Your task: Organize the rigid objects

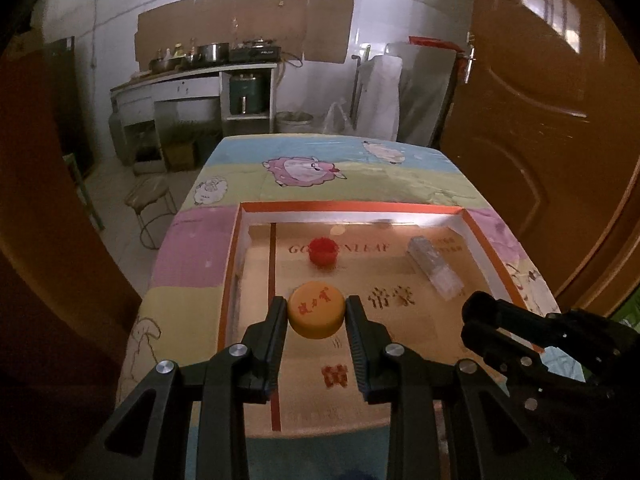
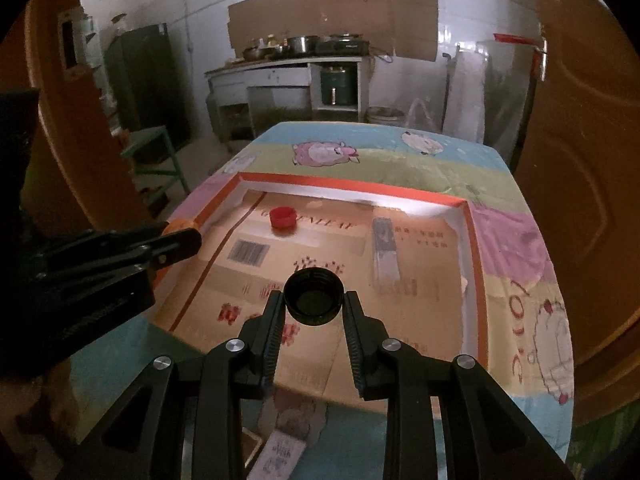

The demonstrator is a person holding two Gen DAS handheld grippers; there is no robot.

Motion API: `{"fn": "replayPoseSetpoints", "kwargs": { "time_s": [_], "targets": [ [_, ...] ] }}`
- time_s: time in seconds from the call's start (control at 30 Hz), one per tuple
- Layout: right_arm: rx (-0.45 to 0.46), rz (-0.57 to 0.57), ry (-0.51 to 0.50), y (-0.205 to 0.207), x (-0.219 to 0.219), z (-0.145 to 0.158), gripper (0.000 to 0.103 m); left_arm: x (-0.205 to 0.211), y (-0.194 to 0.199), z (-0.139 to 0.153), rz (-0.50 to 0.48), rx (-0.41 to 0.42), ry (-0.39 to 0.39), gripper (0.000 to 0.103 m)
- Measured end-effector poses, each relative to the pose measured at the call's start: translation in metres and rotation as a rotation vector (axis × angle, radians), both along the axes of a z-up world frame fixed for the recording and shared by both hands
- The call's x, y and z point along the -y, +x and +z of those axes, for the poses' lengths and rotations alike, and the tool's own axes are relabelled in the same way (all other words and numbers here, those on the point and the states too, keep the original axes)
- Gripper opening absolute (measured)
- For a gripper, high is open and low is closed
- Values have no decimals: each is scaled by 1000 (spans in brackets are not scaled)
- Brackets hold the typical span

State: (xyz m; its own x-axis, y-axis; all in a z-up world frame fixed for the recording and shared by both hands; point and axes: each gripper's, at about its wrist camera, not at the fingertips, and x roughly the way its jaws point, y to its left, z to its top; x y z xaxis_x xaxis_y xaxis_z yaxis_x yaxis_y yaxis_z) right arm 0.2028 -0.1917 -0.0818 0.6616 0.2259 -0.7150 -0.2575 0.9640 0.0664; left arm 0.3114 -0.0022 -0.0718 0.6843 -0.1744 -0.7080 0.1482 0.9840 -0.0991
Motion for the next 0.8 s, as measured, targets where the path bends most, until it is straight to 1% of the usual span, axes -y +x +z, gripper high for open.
{"fn": "replayPoseSetpoints", "kwargs": {
  "time_s": [0.43,0.8],
  "targets": [
    [-19,36,-3,52,-5,-10,30,-2,38,-14,28,-41,-8,30],
    [-76,57,0,85,-14,-28,30,-5,60,-28,44,-80,-6,30]
  ]
}}
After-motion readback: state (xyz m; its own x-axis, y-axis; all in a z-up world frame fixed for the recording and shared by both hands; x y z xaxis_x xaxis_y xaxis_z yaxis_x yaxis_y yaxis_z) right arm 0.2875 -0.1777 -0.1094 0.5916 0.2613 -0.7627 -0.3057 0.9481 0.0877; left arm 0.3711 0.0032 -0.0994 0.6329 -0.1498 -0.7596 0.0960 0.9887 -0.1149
